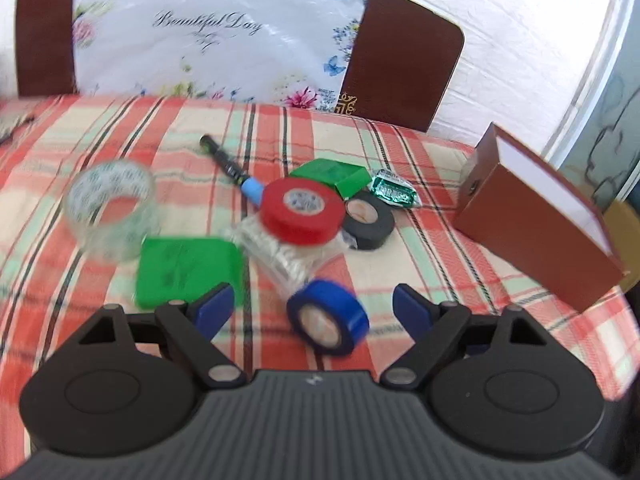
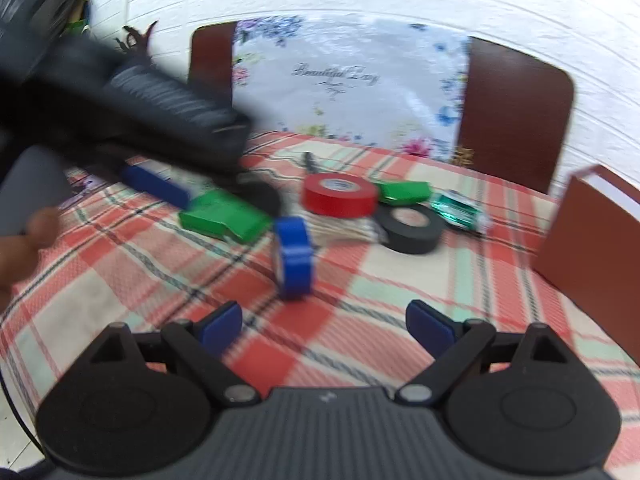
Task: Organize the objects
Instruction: 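Grasp the blue tape roll with the left tool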
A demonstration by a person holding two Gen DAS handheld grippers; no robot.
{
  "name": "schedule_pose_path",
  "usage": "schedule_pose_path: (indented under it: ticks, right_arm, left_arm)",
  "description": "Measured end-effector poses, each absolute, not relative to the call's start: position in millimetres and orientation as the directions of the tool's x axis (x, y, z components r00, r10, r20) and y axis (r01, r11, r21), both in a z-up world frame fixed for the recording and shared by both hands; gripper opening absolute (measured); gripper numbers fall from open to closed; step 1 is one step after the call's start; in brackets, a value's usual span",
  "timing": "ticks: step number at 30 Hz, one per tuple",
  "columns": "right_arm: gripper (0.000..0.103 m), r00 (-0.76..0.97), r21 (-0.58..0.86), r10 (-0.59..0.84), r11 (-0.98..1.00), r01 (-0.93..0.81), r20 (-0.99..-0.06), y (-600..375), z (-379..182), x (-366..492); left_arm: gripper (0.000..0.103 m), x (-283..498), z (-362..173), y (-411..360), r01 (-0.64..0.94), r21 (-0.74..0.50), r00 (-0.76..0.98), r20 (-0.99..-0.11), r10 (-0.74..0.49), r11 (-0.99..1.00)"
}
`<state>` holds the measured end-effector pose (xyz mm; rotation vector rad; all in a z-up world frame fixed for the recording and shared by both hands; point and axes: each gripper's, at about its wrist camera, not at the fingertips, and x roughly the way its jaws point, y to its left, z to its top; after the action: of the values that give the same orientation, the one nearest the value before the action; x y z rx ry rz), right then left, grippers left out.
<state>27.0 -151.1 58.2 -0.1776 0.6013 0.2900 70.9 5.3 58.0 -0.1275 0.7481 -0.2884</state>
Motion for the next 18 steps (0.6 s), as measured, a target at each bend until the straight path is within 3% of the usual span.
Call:
schedule_pose_path:
  ticks: [3,5,9,13,18]
  right_arm:
    - [0.092,0.769,-0.091,0.261,0.92,-0.381,-0.583,-132,59,35]
    - [0.085,0.753,-0.087,0.319,0.892,-0.444,-0.576,-121,60,35]
    - [0.089,0.697,-0.066,0.434,0.822,-0.566,-0.571,-108,58,29]
    - [0.091,0.723,-0.103,0.41,0.83,-0.549,-0.556,-109,54,25]
    - [0.093,0.731,-0.04,0.37,0.879,-0.475,-0.573,-128,52,35]
  left_arm:
    - [0.08,84,48,10,0.188,-0.205,0.667,-0.691,-0.278,0.96]
    - [0.082,80,42,28,0.177,-0.233,0.664,-0.689,-0.291,0.956]
    - [0.079,61,42,66,0.154,-0.293,0.644,-0.694,-0.321,0.943]
    - [0.079,58,38,88,0.109,-0.338,0.641,-0.695,-0.326,0.935]
    - [0.079,63,38,82,0.142,-0.36,0.633,-0.683,-0.365,0.922]
